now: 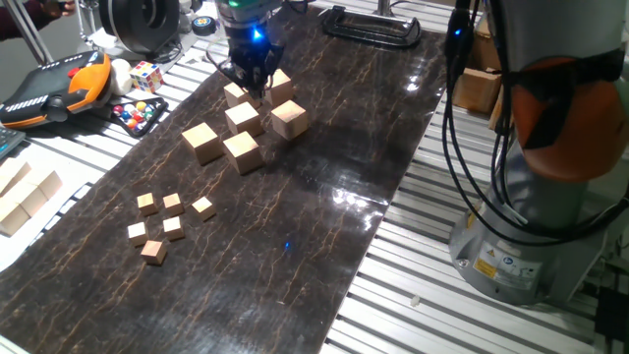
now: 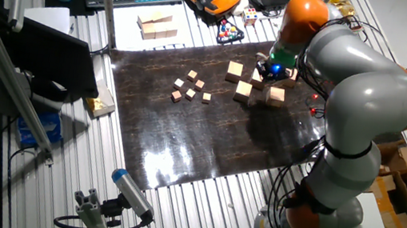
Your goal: Stack the blocks into a pyramid shape
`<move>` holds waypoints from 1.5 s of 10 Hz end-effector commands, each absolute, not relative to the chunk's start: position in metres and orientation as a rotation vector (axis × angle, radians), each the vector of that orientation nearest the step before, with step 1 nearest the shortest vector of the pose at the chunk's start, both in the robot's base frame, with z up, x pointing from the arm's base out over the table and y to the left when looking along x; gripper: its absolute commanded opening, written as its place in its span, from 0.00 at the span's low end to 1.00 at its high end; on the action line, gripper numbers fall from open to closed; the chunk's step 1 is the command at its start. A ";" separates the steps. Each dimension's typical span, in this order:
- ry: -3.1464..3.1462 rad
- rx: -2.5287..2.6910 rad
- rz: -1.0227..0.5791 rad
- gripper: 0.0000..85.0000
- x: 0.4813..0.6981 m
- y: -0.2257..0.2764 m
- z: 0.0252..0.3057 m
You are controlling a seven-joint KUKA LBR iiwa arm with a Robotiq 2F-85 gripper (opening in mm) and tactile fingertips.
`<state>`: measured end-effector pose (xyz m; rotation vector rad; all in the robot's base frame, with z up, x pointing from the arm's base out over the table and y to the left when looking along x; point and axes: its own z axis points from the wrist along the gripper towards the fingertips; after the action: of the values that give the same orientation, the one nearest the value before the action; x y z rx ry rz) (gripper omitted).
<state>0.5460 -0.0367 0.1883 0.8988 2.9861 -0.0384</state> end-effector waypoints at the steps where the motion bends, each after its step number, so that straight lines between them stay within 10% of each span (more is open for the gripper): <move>1: 2.944 1.022 -0.065 0.01 0.546 -0.038 0.187; 15: 2.924 1.146 -0.067 0.01 0.551 -0.043 0.175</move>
<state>0.5506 -0.0433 0.1747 1.1426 2.9215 -0.0687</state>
